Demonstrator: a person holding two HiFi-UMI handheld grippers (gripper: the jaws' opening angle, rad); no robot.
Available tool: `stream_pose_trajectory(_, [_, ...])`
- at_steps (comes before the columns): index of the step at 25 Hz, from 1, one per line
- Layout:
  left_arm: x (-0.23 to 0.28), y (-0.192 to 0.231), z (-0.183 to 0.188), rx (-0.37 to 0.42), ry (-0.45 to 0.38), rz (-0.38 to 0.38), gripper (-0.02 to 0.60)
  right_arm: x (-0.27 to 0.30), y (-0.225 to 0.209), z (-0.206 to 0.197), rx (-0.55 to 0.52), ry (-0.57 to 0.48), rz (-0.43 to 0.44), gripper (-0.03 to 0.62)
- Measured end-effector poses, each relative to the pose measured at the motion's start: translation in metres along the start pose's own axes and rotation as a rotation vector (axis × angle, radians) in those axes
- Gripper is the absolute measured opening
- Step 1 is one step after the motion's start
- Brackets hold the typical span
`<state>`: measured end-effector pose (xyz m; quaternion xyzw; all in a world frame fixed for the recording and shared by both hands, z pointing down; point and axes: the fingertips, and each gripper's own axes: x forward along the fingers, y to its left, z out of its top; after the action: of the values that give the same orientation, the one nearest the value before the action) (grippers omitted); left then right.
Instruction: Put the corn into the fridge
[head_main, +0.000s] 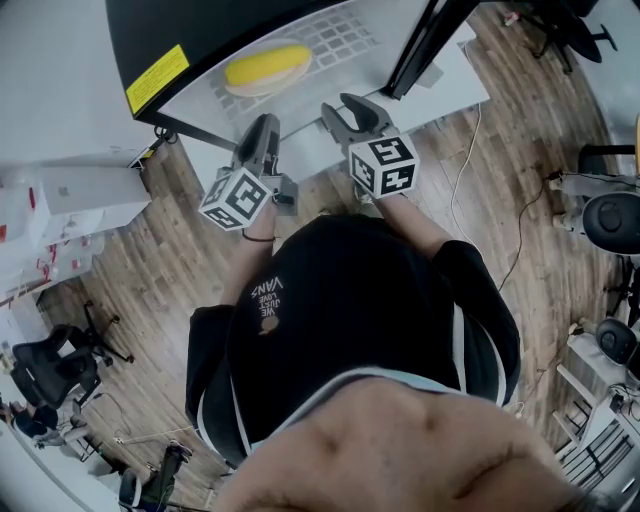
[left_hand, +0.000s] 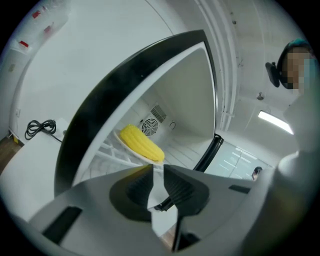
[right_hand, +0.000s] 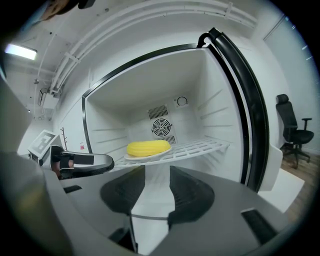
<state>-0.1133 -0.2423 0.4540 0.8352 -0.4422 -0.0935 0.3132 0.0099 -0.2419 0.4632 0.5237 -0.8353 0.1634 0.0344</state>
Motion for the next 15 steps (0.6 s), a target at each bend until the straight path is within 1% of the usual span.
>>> stream_pose_trajectory(4, [-0.001,0.001,-0.003,0.057,0.021,-0.007,0.061,-0.002,0.002,-0.003,0.005,-0.001,-0.015,0.157])
stream_pose_trajectory(9, [-0.005,0.002,-0.005,0.105,0.038,-0.019,0.063,-0.006,0.006,-0.006,0.004,-0.004,-0.033,0.147])
stream_pose_trajectory(15, [-0.009,0.001,-0.01,0.134,0.068,-0.046,0.061,-0.012,0.012,-0.01,0.003,-0.007,-0.05,0.115])
